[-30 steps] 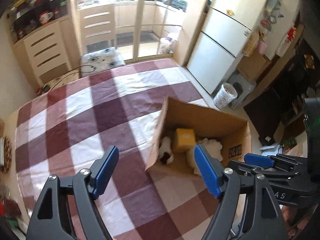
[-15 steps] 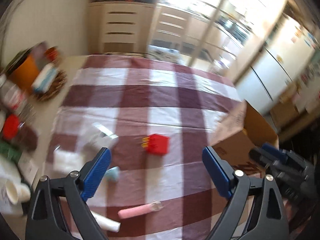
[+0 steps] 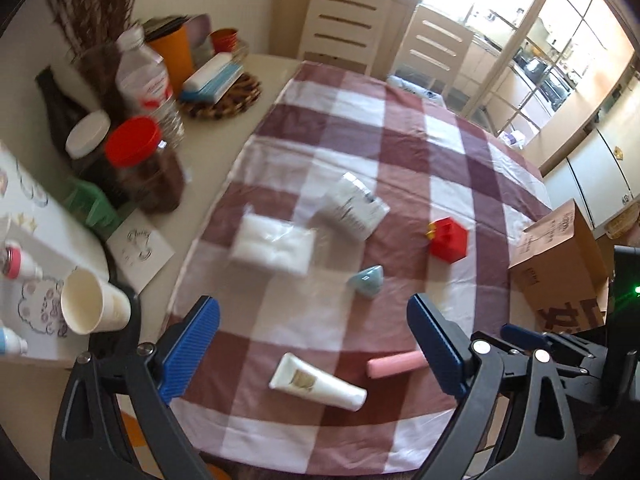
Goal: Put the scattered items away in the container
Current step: 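Withdraw both grippers from the box back over the table, then grasp the bagged white cotton pads with the left gripper while the right gripper grasps the blue-green stone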
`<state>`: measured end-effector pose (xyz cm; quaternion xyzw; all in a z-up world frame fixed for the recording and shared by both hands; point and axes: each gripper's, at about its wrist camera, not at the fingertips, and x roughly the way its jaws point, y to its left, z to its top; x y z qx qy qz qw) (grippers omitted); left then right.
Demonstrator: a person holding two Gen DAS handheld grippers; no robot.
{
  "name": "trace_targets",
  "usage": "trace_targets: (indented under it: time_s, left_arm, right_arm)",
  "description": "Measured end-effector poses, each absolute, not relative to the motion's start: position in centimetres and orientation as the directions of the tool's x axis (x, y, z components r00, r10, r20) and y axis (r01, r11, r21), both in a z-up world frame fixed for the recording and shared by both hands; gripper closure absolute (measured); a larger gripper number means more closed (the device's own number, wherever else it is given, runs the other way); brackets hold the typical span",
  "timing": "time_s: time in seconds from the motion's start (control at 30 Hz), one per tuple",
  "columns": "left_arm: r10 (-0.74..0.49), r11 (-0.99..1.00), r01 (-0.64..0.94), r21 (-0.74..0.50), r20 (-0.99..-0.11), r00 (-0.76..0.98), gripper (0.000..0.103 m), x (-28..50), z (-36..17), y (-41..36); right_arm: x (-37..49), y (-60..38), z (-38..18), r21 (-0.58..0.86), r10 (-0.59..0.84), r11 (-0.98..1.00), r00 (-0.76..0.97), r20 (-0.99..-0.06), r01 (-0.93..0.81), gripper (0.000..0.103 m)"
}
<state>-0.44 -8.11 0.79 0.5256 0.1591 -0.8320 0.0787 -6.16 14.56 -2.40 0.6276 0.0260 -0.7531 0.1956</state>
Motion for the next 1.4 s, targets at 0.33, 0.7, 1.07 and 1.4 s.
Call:
trace_targets:
  time_s: [0.33, 0.7, 1.07, 1.4]
  left_arm:
    - [0.071, -0.933, 0.31, -0.183, -0.938, -0.34, 0.006, 1.3, -3.9, -10.2]
    - [0.086, -0.924, 0.342, -0.171, -0.964, -0.251, 0.006, -1.1, -8.4, -11.8]
    - [0.062, -0.95, 0.286, -0.124, -0.974, -0.217, 0.006, -9.1, -11.1, -13.3]
    - [0.061, -0.968, 0.23, -0.099, -0.984, -0.167, 0.006, -12.8, -14.2, -12.8]
  right_arm:
    - [-4.9, 14.0, -5.1, 0.243, -0.272, -0.938, -0.09, -0.958, 0.246, 0.051]
    - [-5.6, 17.2, -8.8, 0.128, -0.14, -0.982, -0.085, -0.986, 0.139, 0.051]
    - [-8.4, 18.4, -9.6, 0.173, -0.18, -0.981, -0.077, -0.981, 0.09, 0.051]
    - [-6.8, 18.6, -12.9, 0.177, -0.177, -0.984, 0.03, -0.984, 0.034, 0.051]
